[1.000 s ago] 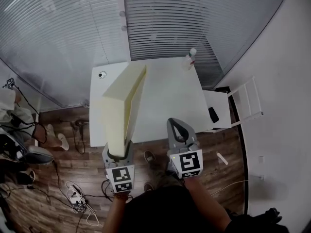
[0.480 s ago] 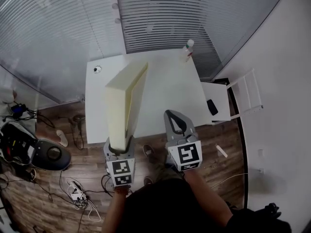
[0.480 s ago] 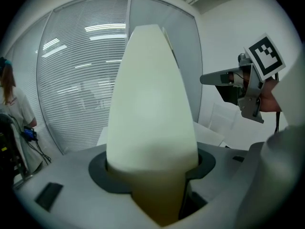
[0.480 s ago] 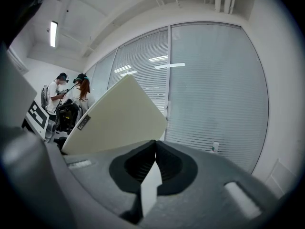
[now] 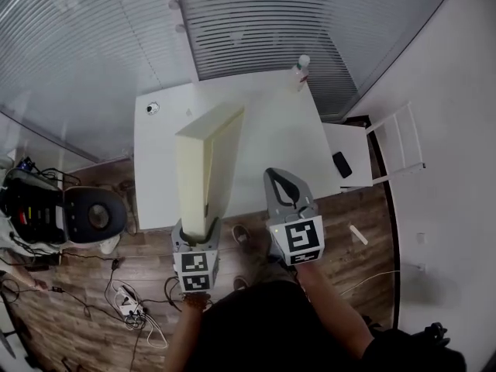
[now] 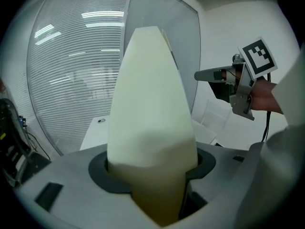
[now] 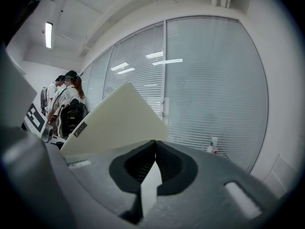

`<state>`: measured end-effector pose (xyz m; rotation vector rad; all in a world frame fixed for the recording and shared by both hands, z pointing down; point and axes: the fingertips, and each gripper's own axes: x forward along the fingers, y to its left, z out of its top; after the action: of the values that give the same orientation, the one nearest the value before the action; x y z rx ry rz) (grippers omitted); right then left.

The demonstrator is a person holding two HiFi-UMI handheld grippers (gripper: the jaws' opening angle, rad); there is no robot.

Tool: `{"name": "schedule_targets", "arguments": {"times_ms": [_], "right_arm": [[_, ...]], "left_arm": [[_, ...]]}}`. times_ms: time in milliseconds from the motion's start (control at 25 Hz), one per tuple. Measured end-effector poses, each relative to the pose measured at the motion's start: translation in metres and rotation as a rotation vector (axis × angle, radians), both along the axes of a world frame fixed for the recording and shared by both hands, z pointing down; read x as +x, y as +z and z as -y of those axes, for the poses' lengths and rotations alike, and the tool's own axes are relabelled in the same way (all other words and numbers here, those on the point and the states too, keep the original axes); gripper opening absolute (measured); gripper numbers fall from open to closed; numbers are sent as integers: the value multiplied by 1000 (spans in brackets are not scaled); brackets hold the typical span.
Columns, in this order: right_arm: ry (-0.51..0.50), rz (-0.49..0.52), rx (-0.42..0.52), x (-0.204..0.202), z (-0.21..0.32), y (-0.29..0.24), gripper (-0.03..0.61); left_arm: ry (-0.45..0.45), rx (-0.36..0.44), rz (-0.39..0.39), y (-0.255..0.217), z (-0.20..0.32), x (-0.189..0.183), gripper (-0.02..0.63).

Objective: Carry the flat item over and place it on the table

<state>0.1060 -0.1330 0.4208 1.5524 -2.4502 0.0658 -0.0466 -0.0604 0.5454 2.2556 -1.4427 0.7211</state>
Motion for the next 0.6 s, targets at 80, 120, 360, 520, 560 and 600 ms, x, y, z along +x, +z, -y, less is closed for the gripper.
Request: {"name": "schedule_targets", "arguments": {"times_ms": [80,120,360,520,560,600], "right_arm": [[4,11,-15,3,5,5,-2],[5,15,-23,5,7,7,-2],[14,19,-72,11,19,26,-2],[-4,16,-73,8,31,28,-2],[-9,15,-73,7,35,29,-2],[-13,15,-75,5,38,29,-2]], "left_arm": [[3,-26,-1,8,4,0,288],[2,-42,-4,12,7,0,288],[-50,-139,-116,22,21,1,290],[-59,-194,-231,28,26,5,290],[-61,-200,-243,29,28,5,290],[-63,-206,-250,32,30,5,290]]}}
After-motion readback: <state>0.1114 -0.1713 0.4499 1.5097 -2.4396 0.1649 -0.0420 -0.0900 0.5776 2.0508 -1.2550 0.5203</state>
